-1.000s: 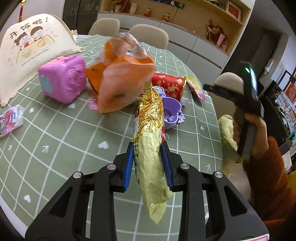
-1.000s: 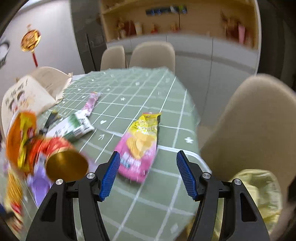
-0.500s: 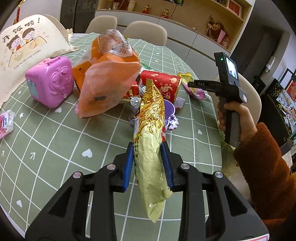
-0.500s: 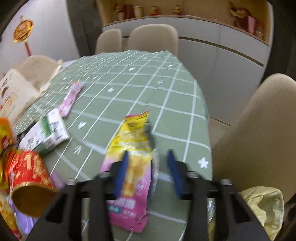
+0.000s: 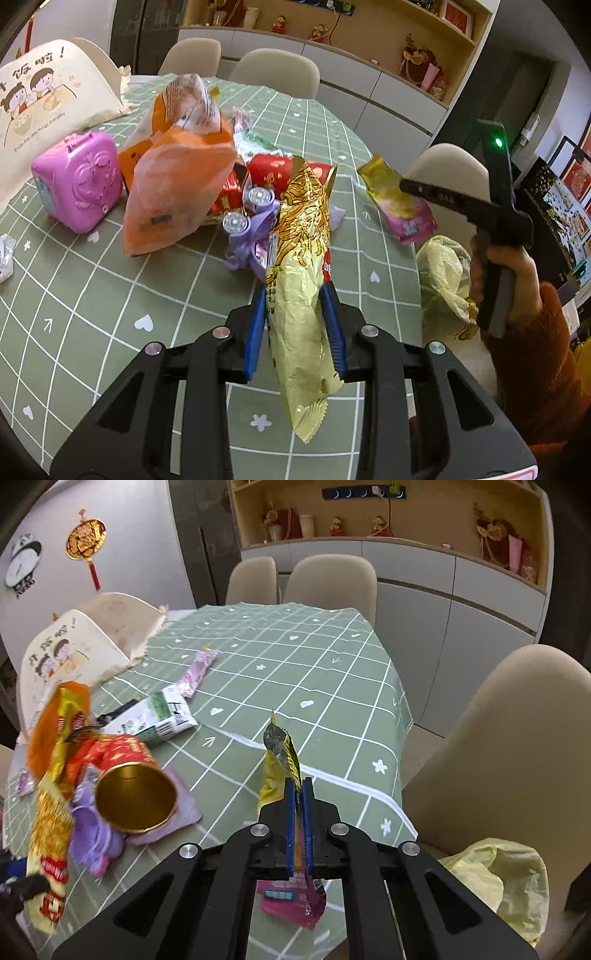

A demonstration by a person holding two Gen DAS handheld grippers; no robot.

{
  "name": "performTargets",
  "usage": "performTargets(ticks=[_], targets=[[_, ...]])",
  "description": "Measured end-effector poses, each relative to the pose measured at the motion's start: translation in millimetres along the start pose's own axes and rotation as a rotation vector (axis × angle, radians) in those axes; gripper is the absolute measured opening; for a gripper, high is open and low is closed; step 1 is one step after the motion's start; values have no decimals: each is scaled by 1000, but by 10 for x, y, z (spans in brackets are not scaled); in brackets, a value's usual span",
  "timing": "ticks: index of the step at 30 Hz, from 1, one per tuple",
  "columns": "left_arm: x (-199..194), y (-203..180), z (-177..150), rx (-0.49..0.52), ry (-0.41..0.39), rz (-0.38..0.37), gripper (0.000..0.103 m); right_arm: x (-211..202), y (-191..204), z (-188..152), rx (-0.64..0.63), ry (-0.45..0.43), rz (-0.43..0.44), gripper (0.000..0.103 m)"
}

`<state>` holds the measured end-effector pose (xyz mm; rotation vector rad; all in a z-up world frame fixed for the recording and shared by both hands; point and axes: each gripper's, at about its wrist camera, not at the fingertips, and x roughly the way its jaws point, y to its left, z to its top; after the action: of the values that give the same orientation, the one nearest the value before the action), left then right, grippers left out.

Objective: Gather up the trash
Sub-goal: 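Lift both held wrappers and carry them toward the yellow trash bag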

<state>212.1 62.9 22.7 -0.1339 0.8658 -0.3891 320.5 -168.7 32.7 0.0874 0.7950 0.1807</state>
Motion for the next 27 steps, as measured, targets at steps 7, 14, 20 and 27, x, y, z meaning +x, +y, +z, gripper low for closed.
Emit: performTargets(ticks=[7,14,20,27], targets=[[24,16,10,-44,-6,6,29,56,19,-216,-4,34,44,7],[160,-27,-24,-44,32,5,29,257,5,-368,2,89,103,13],[226,-27,0,-46,47,-7,30,303,76,-338,65,113,217,31],[258,64,36,-57,51,-19,31,389,91,-246,208,129,260,49]])
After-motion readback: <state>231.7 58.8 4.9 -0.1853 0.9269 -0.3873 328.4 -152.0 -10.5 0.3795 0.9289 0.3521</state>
